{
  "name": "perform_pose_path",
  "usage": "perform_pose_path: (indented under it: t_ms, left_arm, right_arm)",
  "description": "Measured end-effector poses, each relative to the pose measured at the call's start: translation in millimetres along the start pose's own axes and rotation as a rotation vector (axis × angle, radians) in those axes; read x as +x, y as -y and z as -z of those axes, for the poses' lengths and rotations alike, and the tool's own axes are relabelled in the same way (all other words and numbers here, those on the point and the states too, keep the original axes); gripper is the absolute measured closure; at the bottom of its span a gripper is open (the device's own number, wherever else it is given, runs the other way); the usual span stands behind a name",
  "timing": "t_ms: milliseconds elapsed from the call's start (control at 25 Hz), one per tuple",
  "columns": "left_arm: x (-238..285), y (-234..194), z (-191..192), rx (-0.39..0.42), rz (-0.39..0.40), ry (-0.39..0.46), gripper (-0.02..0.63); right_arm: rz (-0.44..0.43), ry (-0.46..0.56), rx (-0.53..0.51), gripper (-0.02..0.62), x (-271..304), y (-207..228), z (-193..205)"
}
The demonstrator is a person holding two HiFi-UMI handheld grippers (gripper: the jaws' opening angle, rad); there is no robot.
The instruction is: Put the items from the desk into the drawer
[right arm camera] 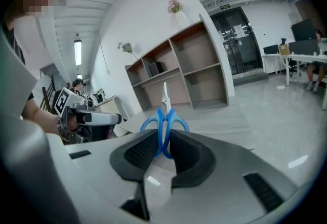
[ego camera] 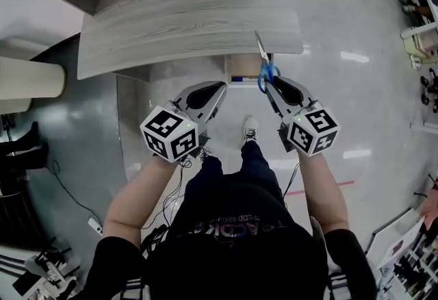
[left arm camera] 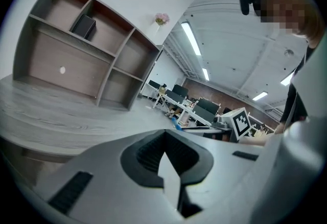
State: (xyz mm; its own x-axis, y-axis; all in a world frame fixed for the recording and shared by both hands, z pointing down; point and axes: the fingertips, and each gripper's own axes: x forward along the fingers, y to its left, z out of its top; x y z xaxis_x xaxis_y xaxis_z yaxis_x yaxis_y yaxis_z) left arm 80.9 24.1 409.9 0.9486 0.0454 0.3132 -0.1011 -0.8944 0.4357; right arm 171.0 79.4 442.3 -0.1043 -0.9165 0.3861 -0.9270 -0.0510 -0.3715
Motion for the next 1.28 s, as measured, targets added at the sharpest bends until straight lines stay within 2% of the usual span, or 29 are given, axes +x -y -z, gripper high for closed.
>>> perform_pose_path:
  t_ms: [360, 720, 1280]
  left_arm:
    - [17, -1, 34, -0.061, -0.007, -0.065, 0.603]
    - [30, -5, 69, -0.145, -0.044, -0.109, 0.603]
    - [41, -19, 102, -0.222, -0.101, -0.124, 0.603]
  right_arm:
    - [0.004, -0.112, -0.025, 0.508, 11, 19, 42]
    - [-0.043, -0.237, -0.033, 0.508, 25, 36, 81]
    - [-0.081, -0.443, -0.214, 0.508, 50, 60, 135]
